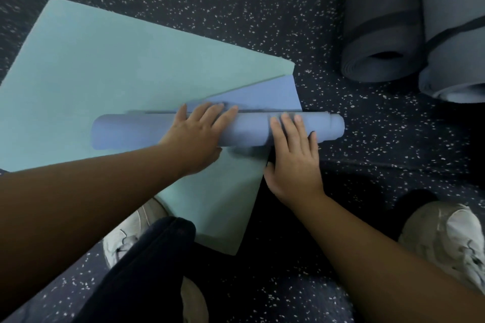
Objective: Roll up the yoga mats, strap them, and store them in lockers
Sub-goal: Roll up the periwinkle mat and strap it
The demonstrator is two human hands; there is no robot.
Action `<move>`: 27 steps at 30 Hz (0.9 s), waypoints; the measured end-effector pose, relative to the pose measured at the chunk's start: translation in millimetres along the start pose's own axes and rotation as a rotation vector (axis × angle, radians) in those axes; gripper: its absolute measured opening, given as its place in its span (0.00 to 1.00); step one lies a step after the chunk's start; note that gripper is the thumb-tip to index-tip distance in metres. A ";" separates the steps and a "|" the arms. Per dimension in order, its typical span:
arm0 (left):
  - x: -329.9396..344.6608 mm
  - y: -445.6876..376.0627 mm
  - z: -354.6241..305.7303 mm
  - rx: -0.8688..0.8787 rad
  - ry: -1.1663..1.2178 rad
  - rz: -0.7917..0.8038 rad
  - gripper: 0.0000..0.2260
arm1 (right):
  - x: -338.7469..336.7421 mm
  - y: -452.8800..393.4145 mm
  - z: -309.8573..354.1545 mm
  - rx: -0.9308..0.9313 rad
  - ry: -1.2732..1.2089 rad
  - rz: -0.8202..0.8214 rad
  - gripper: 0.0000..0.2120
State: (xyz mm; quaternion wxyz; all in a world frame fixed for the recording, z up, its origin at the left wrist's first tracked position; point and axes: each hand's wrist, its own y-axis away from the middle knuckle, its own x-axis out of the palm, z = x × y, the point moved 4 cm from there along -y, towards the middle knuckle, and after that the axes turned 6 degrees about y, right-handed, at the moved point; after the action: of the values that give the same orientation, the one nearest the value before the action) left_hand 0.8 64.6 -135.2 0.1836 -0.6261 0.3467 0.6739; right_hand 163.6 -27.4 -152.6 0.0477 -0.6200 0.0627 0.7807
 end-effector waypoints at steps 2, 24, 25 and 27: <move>-5.9 -7.0 2.2 0.026 -0.014 -0.057 0.39 | -2.3 -6.6 0.9 0.002 0.009 0.057 0.44; -19.4 -35.2 6.1 -0.044 -0.141 0.135 0.41 | -20.8 -1.8 -43.7 0.131 -0.117 -0.135 0.26; -18.6 -30.3 3.1 -0.063 -0.098 0.146 0.40 | -16.4 7.9 -48.2 0.147 -0.100 -0.130 0.25; -14.1 -16.6 -1.8 -0.088 -0.032 0.161 0.40 | -8.2 28.7 -55.4 0.171 -0.056 -0.102 0.25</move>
State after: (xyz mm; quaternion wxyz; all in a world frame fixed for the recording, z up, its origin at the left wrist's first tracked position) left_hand 15.5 77.5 -125.4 0.1065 -0.5929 0.3628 0.7110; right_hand 214.4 -64.4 -155.9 0.1417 -0.5942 0.0960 0.7859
